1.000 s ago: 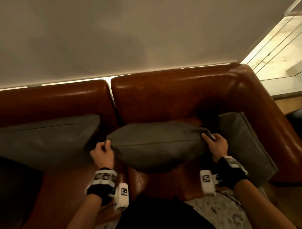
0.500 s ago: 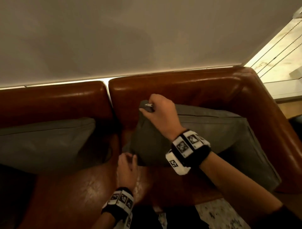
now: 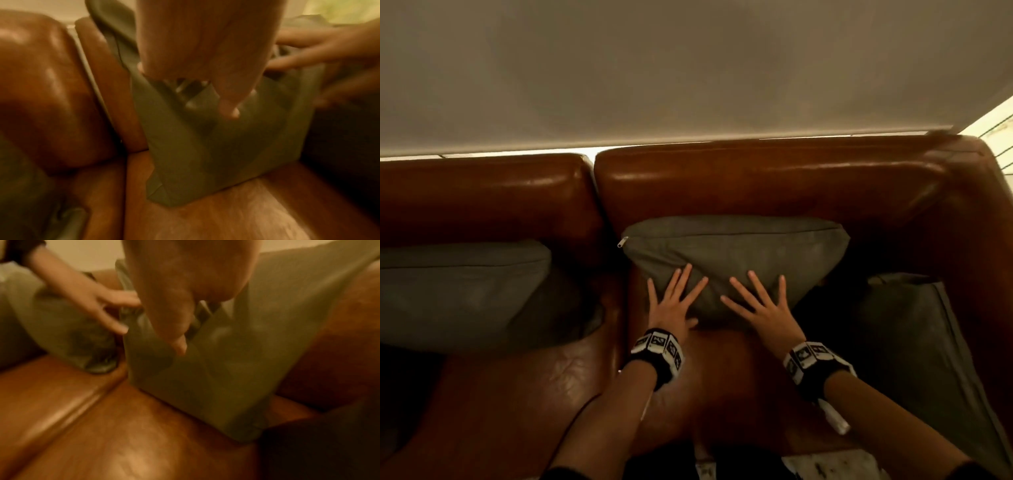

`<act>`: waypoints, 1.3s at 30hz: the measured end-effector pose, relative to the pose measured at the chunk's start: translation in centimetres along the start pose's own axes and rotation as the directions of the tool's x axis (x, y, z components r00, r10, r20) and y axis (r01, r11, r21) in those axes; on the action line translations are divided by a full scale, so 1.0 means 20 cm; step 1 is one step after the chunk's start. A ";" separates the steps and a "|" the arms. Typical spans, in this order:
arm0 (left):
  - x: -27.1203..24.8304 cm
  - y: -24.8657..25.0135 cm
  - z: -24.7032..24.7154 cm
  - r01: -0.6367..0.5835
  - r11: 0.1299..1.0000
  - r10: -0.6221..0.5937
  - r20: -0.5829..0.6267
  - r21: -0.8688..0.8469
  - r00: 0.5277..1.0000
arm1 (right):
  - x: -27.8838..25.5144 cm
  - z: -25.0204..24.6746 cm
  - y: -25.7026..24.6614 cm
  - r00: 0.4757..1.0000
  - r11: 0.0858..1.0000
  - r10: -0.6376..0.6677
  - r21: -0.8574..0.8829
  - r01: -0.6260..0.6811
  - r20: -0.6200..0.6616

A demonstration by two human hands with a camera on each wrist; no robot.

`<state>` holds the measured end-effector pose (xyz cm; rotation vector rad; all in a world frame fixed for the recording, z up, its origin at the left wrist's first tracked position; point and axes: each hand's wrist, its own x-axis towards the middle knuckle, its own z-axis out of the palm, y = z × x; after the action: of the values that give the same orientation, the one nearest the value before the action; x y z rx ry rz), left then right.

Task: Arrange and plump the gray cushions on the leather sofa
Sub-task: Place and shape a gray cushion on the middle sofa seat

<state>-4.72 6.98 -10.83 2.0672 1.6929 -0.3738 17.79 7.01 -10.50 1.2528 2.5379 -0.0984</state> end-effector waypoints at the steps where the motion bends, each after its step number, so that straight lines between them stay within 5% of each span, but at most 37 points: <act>1: 0.06 0.00 -0.02 0.021 1.000 -0.020 -0.043 0.012 0.999 | -0.01 0.04 0.06 0.998 0.997 -0.058 -0.052 0.057 -0.013; 5: 0.21 0.01 -0.07 0.115 0.993 -0.115 -0.145 -0.012 0.983 | 0.14 0.11 0.29 0.987 0.975 -0.149 -0.172 0.137 -0.059; 8: 0.18 0.05 -0.07 0.067 0.998 -0.061 -0.276 0.015 0.959 | 0.27 0.09 0.36 0.992 0.973 -0.126 -0.196 0.121 -0.012; 12: 0.34 -0.04 -0.12 0.121 0.982 -0.092 -0.191 0.143 0.977 | 0.25 0.09 0.12 0.999 0.992 -0.050 -0.113 0.050 0.000; 16: 0.31 -0.14 -0.16 0.081 0.980 -0.059 -0.125 0.180 0.990 | 0.22 0.13 0.00 0.907 0.891 -0.385 -0.186 0.413 0.172; 21: 0.30 -0.05 -0.39 -0.120 0.977 0.177 -0.357 0.177 0.917 | 0.30 0.12 0.20 0.846 0.865 -0.315 -0.236 0.443 0.431; 23: 0.44 0.05 -0.52 -0.150 0.984 0.171 -0.301 0.092 0.938 | 0.27 0.10 0.17 0.823 0.866 -0.307 -0.220 0.450 0.477; 25: 0.56 0.13 -0.60 -0.142 0.989 0.145 -0.067 0.044 0.987 | 0.21 0.09 0.15 0.848 0.882 -0.337 -0.177 0.436 0.409; 27: 0.63 0.16 -0.62 -0.087 0.996 0.086 0.076 0.003 0.993 | 0.15 0.03 0.18 0.927 0.928 -0.352 -0.082 0.364 0.133; 29: 0.60 0.18 -0.59 -0.063 0.998 0.062 0.063 0.020 0.996 | 0.12 -0.06 0.27 0.982 0.989 -0.064 0.120 0.087 -0.179; 30: 0.56 0.21 -0.57 -0.058 0.998 0.057 0.036 0.027 0.998 | 0.12 -0.13 0.34 0.967 0.974 0.126 0.212 -0.078 -0.220; 32: 0.46 0.25 -0.50 -0.045 0.999 0.045 -0.026 0.026 0.999 | 0.16 -0.26 0.47 0.937 0.916 0.335 0.265 -0.300 -0.097; 36: 0.23 0.27 -0.42 -0.083 0.996 0.085 -0.109 0.020 0.990 | 0.26 -0.42 0.48 0.954 0.947 0.099 0.268 -0.178 0.284; 39: 0.05 0.24 -0.40 -0.093 0.996 0.094 -0.116 0.017 0.989 | 0.18 -0.50 0.36 0.974 0.951 0.044 0.288 -0.109 0.222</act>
<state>-0.40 10.99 -3.61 2.2065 1.6549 -0.2383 18.96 16.24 -1.48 1.3643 2.3455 -0.5879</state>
